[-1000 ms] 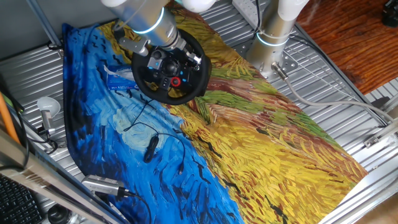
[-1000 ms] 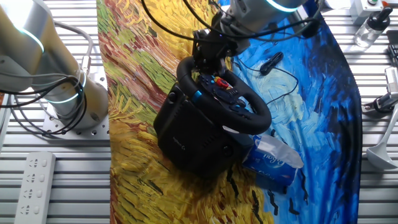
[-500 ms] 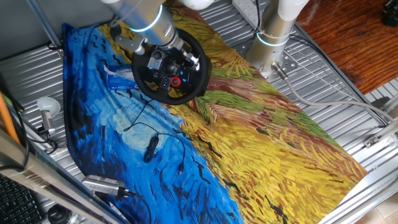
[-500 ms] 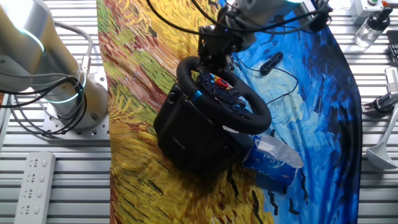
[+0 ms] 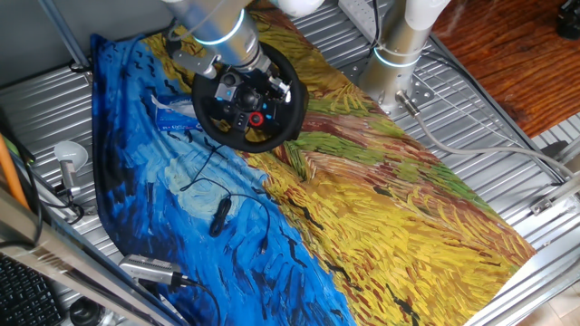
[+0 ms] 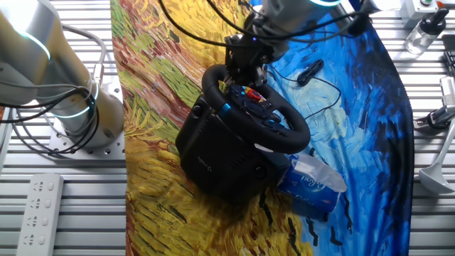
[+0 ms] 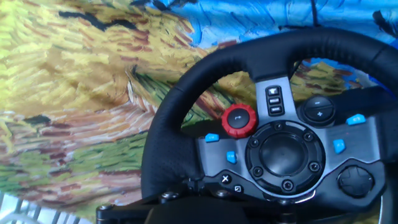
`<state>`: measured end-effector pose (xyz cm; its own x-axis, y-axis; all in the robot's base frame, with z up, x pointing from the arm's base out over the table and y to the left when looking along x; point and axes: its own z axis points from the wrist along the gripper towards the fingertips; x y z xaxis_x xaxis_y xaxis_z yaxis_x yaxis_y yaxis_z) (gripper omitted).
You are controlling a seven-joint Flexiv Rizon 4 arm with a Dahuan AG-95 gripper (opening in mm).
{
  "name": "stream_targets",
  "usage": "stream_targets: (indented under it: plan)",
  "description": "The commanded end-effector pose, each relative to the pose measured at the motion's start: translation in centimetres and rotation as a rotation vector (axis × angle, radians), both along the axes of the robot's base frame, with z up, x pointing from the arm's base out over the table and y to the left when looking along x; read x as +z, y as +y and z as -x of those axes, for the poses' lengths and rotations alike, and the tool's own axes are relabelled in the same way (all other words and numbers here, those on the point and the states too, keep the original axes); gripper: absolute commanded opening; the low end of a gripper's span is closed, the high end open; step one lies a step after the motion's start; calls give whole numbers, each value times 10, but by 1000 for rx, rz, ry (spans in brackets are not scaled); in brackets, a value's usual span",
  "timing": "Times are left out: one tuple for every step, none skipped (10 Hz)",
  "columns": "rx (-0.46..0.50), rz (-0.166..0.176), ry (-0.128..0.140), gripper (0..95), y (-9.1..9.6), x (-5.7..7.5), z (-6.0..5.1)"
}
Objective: Rotate the steering wheel 90 degrees clockwise
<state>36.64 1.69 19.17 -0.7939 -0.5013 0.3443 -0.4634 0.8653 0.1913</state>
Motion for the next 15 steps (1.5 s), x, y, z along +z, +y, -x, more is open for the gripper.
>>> stream_targets:
  plan:
    - [18, 1, 23, 0, -5, 10, 1]
    - [38, 1, 36, 0, -10, 16, 3]
    - [60, -6, 44, 0, -15, 21, 4]
    - [102, -25, 55, 0, -18, 25, 6]
    - [173, -52, 100, 0, -23, 32, 11]
    - [204, -63, 131, 0, -26, 35, 14]
    - [219, -75, 150, 0, -29, 38, 17]
    - [231, -93, 156, 0, -31, 41, 17]
    - [237, -95, 165, 0, -32, 46, 17]
    - [236, -89, 173, 0, -31, 50, 17]
    - [238, -92, 174, 0, -31, 50, 17]
    - [252, -105, 174, 0, -30, 51, 17]
    - [257, -106, 174, 190, -29, 53, 17]
    - [281, -120, 178, 380, -29, 53, 17]
    - [304, -136, 177, 380, -30, 52, 17]
